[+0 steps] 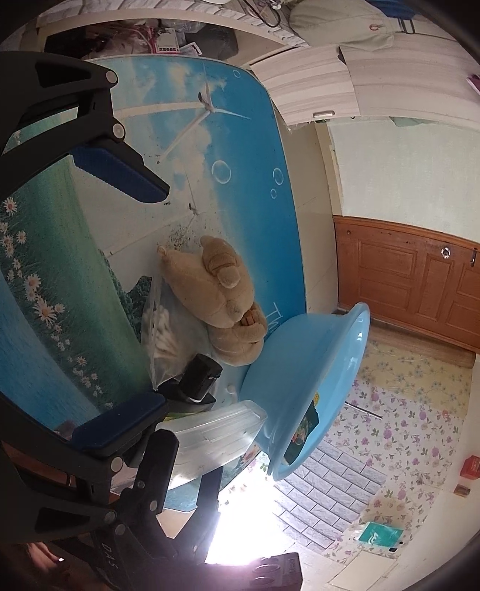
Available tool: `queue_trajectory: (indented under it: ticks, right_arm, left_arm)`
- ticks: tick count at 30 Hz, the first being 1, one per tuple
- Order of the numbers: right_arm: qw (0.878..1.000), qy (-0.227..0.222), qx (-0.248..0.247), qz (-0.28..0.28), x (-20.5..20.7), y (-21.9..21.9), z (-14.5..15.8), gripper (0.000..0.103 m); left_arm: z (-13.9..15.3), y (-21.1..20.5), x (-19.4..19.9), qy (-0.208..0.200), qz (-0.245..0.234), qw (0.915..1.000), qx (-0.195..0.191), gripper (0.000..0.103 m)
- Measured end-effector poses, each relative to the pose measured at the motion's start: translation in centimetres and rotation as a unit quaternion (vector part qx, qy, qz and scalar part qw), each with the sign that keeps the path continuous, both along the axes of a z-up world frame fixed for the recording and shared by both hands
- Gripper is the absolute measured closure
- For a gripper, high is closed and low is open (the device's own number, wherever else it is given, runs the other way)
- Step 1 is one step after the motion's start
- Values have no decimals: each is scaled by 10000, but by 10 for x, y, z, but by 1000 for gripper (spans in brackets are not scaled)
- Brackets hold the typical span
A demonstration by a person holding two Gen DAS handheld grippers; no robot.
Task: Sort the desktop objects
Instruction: 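Hold the clear case in the right gripper while the left gripper grasps the cotton swab bag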
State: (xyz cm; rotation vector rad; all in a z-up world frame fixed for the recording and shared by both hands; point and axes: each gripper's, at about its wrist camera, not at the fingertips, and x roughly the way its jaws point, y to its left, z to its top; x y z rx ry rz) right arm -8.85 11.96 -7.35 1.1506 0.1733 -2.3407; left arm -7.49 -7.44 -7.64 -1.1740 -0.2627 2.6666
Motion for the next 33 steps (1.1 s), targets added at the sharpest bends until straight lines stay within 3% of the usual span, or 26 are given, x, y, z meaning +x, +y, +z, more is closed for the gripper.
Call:
queue_trajectory:
  ticks: [3, 7, 9, 11, 14, 15, 19, 25, 33]
  right_arm:
    - [10000, -18, 61, -57, -3, -1, -2, 1]
    - [9998, -36, 160, -72, -4, 4, -4, 1]
    - [9998, -34, 196, -43, -4, 7, -4, 1]
    - [9997, -1, 245, -27, -3, 11, -4, 1]
    - [9997, -23, 256, 22, -2, 15, -3, 1]
    - [9996, -27, 266, 35, -2, 17, -3, 1]
    - [9994, 13, 326, 99, 2, 22, -2, 1]
    - [9999, -62, 86, 33, -1, 26, -1, 1]
    - [9996, -80, 267, 67, -6, 8, -9, 1]
  left_arm:
    - [-5, 3, -4, -83, -132, 9998, 103, 2]
    - [-11, 16, -8, -177, -404, 9990, 46, 22]
    - [-11, 22, -9, -160, -438, 9989, -99, 23]
    - [-11, 21, -12, -172, -453, 9988, -76, 30]
    - [-8, 18, -10, -154, -566, 9982, 106, 47]
    - [-7, 19, -8, -134, -630, 9978, 142, 63]
    - [-8, 24, -1, -146, -737, 9971, 92, 82]
    - [-7, 27, 8, -155, -880, 9958, 210, 83]
    - [-4, 25, 12, -152, -773, 9968, 138, 80]
